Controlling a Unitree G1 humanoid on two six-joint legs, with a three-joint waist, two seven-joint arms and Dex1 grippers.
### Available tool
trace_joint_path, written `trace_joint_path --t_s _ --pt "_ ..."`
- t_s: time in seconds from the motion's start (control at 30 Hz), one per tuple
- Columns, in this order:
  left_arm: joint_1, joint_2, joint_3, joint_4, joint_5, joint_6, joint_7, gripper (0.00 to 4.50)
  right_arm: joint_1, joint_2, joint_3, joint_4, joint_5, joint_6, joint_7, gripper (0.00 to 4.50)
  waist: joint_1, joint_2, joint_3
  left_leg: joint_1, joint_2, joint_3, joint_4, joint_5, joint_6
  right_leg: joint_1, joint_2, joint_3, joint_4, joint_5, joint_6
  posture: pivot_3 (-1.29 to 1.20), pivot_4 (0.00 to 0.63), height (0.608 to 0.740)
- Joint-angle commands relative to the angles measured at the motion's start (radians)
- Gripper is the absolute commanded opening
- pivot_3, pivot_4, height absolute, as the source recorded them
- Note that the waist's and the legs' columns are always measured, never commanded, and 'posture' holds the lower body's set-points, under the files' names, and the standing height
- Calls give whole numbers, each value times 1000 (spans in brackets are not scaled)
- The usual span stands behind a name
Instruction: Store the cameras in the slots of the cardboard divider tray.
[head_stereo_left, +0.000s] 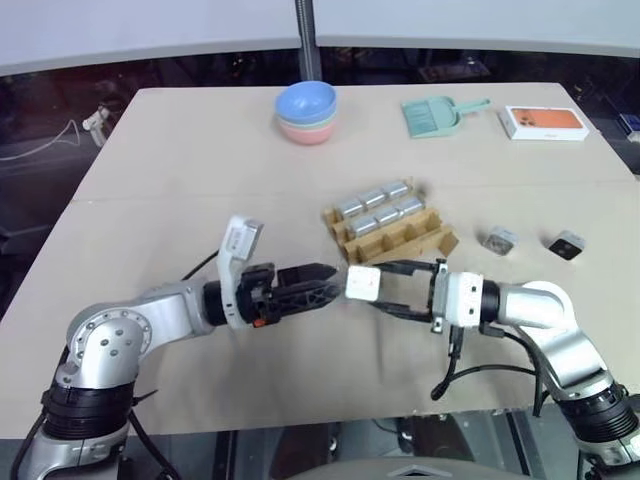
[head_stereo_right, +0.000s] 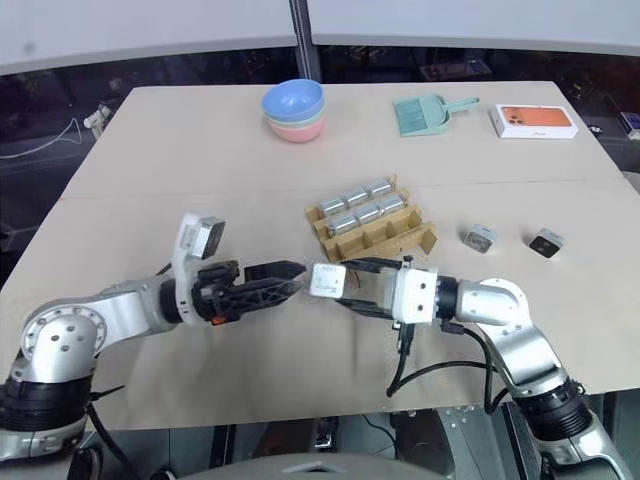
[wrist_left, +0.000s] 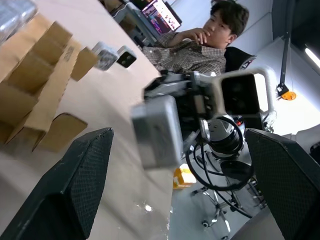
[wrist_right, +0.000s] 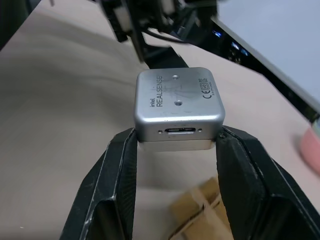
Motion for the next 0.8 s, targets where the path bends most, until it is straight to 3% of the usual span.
trace_joint_path --t_s 0.03,0.33,0.43,0.6,0.63,0.8 --pt "-3 12 5 -15 -35 28 -21 4382 -39 2 3 -16 -32 -62 -16 1682 -1 0 0 0 0 0 0 0 0 0 0 0 0 0 0 0 150 740" --pt "0 5 8 -20 -29 33 -41 4382 -65 16 19 -33 -32 -44 -32 1682 0 0 0 0 0 0 0 1 -2 0 0 0 0 0 0 0 150 740" --pt "-3 4 9 -17 -30 34 -43 3561 -65 17 22 -34 -32 -41 -33 1682 0 0 0 0 0 0 0 1 -2 0 0 0 0 0 0 0 150 740" --pt "-1 3 8 -19 -28 33 -48 956 -66 21 32 -39 -36 -38 -39 1682 0 0 0 0 0 -1 0 1 -2 0 0 0 0 0 0 0 150 740" --pt "0 3 7 -20 -24 32 -47 615 -66 22 33 -40 -37 -37 -41 1682 0 0 0 0 0 -1 0 1 -1 0 0 0 0 0 0 0 150 740" --pt "-1 -4 -5 -30 5 21 -43 625 -61 25 31 -44 -40 -27 -55 1682 0 0 0 0 0 -1 0 1 -1 0 0 0 0 0 0 0 150 740"
